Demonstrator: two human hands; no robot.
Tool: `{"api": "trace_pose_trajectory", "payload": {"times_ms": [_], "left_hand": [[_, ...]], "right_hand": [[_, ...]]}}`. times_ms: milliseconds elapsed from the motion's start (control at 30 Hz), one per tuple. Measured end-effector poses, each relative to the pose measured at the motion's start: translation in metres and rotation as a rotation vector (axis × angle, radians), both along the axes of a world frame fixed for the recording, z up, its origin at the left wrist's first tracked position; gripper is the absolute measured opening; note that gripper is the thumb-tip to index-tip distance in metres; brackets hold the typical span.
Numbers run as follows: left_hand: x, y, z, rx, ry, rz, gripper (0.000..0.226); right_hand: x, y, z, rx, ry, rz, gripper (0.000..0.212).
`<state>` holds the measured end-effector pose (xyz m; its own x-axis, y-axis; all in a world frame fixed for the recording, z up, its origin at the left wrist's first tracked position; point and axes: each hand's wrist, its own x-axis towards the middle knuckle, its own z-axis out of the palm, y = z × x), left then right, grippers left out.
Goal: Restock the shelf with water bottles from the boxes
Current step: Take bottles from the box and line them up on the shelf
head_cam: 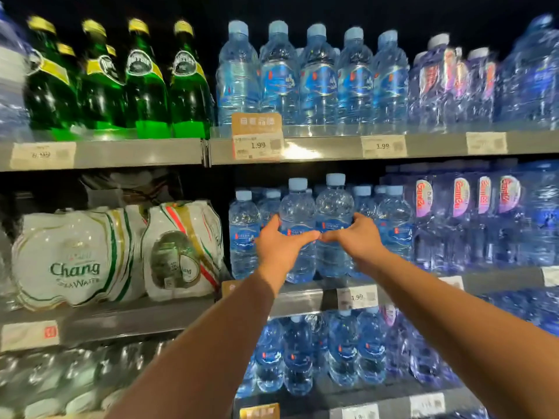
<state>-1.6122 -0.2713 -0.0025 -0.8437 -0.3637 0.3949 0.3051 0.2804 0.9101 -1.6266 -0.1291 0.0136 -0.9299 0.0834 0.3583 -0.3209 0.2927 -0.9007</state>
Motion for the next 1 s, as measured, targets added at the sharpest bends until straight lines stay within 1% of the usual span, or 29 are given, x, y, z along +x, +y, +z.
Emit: {"api": "trace_pose_trajectory", "payload": {"times_ms": [100, 233, 333, 367, 433, 533, 667, 767, 867, 933, 1000], "left_hand": [[-0.014, -0.002, -0.004, 0.010, -0.009, 0.030, 0.102], [-0.020, -0.005, -0.007, -0.006, -0.028, 0.047, 0.101], [-0.022, -0.006, -0.015, 0.001, -0.024, 0.030, 0.102], [-0.023, -0.006, -0.018, 0.016, -0.015, 0.020, 0.102], [-0.024, -0.005, -0.022, 0.006, -0.009, 0.005, 0.102], [-0.024, -0.004, -0.023, -0.052, -0.002, 0.011, 0.100], [-0.022, -0.002, -0.031, -0.136, -0.013, 0.042, 0.100], [-0.019, -0.002, -0.036, -0.225, -0.030, 0.076, 0.103], [-0.013, 0.001, -0.038, -0.310, -0.076, 0.105, 0.106], [-0.010, 0.002, -0.041, -0.277, -0.105, 0.116, 0.100], [-0.008, 0.002, -0.044, -0.269, -0.114, 0.129, 0.090]], "right_hand": [[-0.005, -0.004, -0.005, 0.073, 0.015, -0.043, 0.080], [-0.016, -0.008, -0.010, 0.095, 0.033, -0.044, 0.080], [-0.022, -0.010, -0.019, 0.176, 0.065, -0.095, 0.075], [-0.022, -0.011, -0.020, 0.195, 0.067, -0.102, 0.076], [-0.021, -0.010, -0.021, 0.171, 0.050, -0.100, 0.077], [-0.019, -0.013, -0.026, 0.121, 0.056, -0.125, 0.064], [-0.018, -0.024, -0.039, 0.120, 0.148, -0.235, 0.062], [-0.018, -0.029, -0.047, 0.131, 0.201, -0.343, 0.067], [-0.014, -0.033, -0.059, 0.060, 0.208, -0.388, 0.075], [-0.013, -0.035, -0.069, 0.053, 0.144, -0.396, 0.078], [-0.014, -0.035, -0.077, 0.092, 0.115, -0.390, 0.080]]}}
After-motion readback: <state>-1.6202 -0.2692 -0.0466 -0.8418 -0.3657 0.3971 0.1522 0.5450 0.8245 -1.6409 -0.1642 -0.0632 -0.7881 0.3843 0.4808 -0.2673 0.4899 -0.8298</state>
